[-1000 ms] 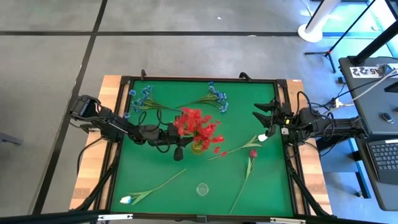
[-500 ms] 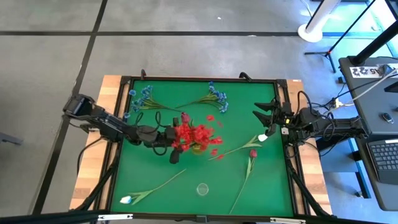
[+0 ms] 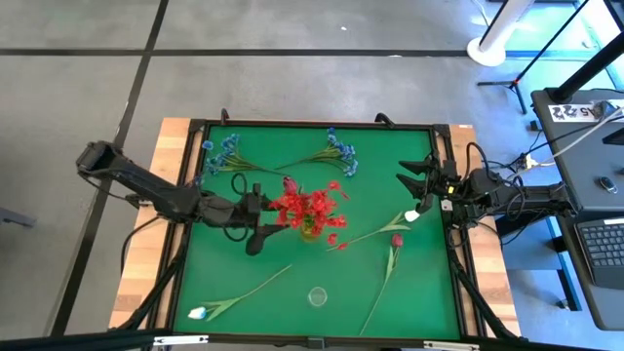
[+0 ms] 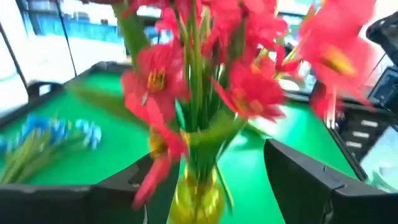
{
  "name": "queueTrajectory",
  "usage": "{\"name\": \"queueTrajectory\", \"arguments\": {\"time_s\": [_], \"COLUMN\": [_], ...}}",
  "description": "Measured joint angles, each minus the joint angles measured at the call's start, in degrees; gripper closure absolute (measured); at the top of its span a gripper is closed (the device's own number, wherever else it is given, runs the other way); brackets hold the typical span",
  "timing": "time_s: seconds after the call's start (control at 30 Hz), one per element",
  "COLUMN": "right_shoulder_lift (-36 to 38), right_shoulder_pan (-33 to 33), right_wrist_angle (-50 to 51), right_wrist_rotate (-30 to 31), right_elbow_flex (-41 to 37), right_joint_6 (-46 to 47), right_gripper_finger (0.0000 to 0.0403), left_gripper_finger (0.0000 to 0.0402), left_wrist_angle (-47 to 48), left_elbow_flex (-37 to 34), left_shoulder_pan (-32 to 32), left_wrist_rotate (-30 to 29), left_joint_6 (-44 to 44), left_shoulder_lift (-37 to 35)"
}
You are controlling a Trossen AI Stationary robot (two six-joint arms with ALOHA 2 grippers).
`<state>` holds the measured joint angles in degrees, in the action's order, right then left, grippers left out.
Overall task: Sort flowers into vase by color
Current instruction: Put the red flowers into the yellow vase, then put the right blue flowers into the transparent vase
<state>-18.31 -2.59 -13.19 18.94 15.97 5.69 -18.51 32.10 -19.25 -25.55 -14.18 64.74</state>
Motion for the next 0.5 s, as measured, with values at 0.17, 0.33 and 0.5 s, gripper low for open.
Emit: {"name": "queueTrajectory", "arguments": {"time_s": [0.17,0.33,0.5], "right_shoulder_lift": [0.0,0.0,0.02], "right_shoulder_pan": [0.0,0.0,0.0], "right_wrist_angle": [0.13,0.11,0.12], "right_wrist_rotate": [0.0,0.0,0.0], "right_elbow_flex": [0.0,0.0,0.0], "right_joint_6": [0.01,0.0,0.01], "right_gripper_finger": [0.0205,0.0205,0.0205], "left_gripper_finger": [0.0175,0.0175,0.0175], "left_wrist_angle": [14.69,29.21,37.28], "left_elbow_flex": [0.0,0.0,0.0], "left_shoulder_pan": [-1.38,-1.4,3.64], "left_wrist_rotate": [-2.07,-11.01,-15.81], "left_joint_6": [-8.36,-16.65,-18.33], "left_shoulder_lift": [-6.75,-12.04,-12.62]}}
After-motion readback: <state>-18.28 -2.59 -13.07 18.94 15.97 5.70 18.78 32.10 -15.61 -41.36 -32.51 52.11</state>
